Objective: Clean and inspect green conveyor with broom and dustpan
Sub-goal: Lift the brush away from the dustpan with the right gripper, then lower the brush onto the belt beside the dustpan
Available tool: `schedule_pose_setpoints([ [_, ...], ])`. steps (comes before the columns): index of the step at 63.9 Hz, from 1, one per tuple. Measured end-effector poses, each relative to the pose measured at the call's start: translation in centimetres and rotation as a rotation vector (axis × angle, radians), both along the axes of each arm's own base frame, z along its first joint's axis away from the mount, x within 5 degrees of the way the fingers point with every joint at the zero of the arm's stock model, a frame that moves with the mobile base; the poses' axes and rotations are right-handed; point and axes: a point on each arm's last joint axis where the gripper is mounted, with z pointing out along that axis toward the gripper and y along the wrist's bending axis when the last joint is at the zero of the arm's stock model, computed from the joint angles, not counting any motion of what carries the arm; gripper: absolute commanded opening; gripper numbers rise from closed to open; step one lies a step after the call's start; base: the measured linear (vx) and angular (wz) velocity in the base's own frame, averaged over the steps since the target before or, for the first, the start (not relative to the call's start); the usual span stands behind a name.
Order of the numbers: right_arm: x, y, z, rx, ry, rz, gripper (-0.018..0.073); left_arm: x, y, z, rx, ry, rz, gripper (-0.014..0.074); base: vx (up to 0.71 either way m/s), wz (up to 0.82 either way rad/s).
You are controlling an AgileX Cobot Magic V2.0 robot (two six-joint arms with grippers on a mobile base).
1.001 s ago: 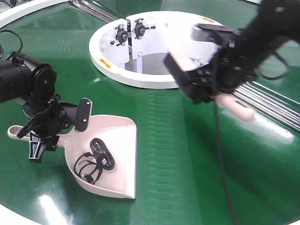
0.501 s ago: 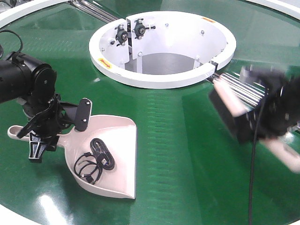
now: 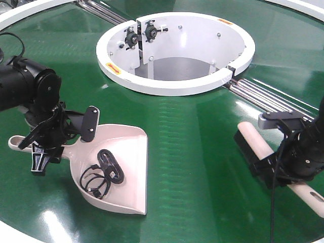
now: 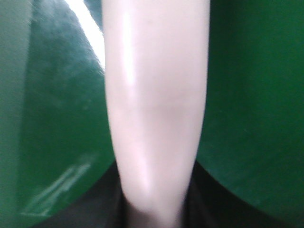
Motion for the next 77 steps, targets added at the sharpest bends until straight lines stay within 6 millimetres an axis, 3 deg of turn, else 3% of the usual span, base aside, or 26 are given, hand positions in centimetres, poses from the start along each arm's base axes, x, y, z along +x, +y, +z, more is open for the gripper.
schedule_pose_setpoints([
  [32, 0.0, -0.1, -1.5, -0.022, 0.073, -0.003, 0.0053, 0.1, -0.2, 0.0, -0.018, -0.01, 0.003, 0.0004, 0.0, 0.0],
  [49, 0.1, -0.1, -2.1, -0.024, 0.097, -0.003, 0.0191, 0.0, -0.3, -0.1, -0.04, -0.004, 0.026, 0.0052, 0.0, 0.0],
  [61, 0.2, -0.1, -2.1, -0.025, 0.095, -0.003, 0.0363, 0.1, -0.4, -0.1, -0.044, -0.007, 0.027, 0.0183, 0.0, 0.0],
  [77, 0.2, -0.1, -2.1, -0.024, 0.094, -0.003, 0.0533, 0.1, -0.6, -0.1, -0.071, -0.014, 0.052, 0.0462, 0.0, 0.0],
])
